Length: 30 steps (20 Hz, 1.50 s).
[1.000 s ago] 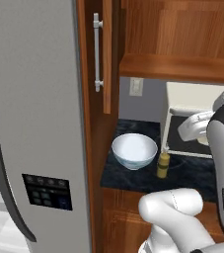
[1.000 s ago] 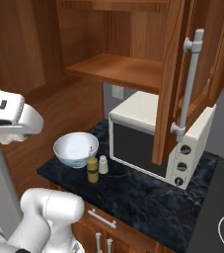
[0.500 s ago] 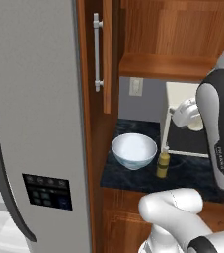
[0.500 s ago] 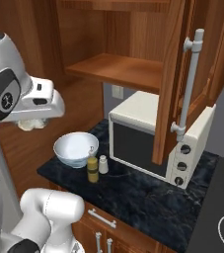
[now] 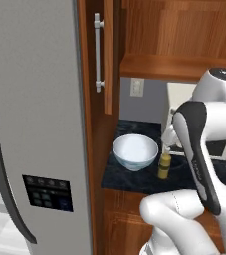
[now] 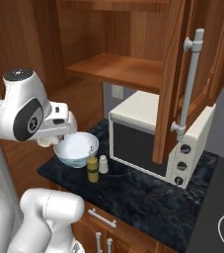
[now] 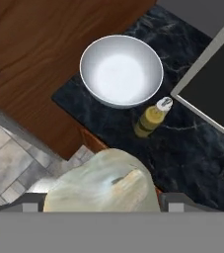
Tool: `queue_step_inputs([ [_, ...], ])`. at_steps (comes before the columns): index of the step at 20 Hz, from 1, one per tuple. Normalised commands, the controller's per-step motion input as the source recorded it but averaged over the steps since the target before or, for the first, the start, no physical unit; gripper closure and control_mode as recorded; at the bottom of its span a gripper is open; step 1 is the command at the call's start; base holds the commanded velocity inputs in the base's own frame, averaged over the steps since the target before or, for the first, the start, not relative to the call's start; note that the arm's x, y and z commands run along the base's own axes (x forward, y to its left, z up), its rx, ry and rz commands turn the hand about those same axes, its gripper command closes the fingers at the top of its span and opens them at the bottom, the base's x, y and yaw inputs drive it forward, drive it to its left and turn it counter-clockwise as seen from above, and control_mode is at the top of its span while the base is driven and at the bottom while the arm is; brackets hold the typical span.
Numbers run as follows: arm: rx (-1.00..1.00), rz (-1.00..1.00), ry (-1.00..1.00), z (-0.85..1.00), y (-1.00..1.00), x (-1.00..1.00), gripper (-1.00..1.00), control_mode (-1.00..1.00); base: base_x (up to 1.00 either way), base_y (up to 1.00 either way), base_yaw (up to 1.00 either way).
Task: Retrieve the bottle and the shaker from the cabinet and place them next to the mixing bowl on the counter. Then add garlic from the fridge to the mixing bowl.
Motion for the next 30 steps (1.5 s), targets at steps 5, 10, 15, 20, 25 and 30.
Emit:
queue_step_inputs([
  [5,0.0,0.0,0.0,-0.34,0.0,0.97,1.0,-1.0,0.0,0.0,0.0],
  [10,0.0,0.0,0.04,0.0,0.0,0.89,1.0,-1.0,0.0,0.0,0.0],
  [15,0.0,0.0,0.09,-0.12,0.0,0.61,1.0,-1.0,0.0,0.0,0.0],
  [20,0.0,0.0,0.0,-0.62,0.07,0.48,1.0,-1.0,0.0,0.0,0.0],
  [25,0.0,0.03,0.0,-0.41,0.28,0.29,1.0,-1.0,0.0,0.0,0.0],
  [30,0.0,0.05,0.02,-0.28,0.31,0.35,1.0,-1.0,0.0,0.0,0.0],
])
